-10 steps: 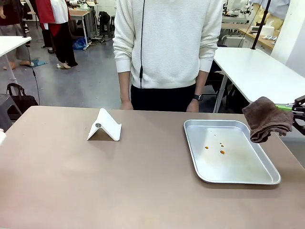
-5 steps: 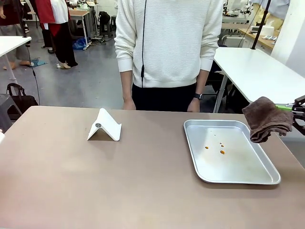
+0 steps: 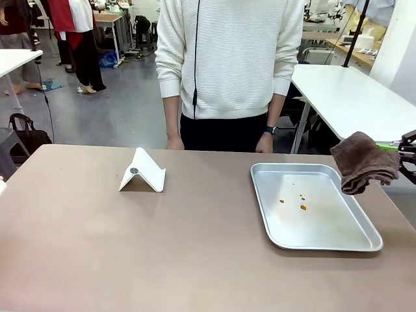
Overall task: Clean the surface of the table.
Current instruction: Clean the area not pointed to by the person.
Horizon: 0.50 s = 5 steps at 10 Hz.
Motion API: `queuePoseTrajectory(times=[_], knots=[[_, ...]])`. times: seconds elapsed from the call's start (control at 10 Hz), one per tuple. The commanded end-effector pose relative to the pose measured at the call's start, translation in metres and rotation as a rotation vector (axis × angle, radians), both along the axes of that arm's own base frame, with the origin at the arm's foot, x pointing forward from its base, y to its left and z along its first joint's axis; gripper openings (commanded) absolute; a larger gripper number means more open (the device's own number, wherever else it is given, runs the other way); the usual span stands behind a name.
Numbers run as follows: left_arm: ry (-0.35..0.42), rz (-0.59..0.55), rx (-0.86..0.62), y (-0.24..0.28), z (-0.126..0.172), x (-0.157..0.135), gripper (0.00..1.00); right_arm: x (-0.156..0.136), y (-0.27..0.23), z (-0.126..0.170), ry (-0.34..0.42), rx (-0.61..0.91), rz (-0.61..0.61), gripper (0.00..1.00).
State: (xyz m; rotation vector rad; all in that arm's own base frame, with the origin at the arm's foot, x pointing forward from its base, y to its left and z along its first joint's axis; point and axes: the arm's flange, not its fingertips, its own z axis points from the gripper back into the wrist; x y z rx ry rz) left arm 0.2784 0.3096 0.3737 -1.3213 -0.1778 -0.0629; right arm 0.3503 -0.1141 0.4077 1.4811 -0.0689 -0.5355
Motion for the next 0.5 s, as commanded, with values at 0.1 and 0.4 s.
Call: queuePoseTrajectory(times=[0.1, 0.4], knots=[[0.003, -0.002, 0.006, -0.005, 0.001, -0.003, 0.22, 0.007, 0.007, 0.011, -0.032, -0.099, -0.025, 0.07], [0.003, -0.002, 0.006, -0.005, 0.001, -0.003, 0.22, 0.043, 0.032, 0.032, -0.058, -0.461, 0.019, 0.07]])
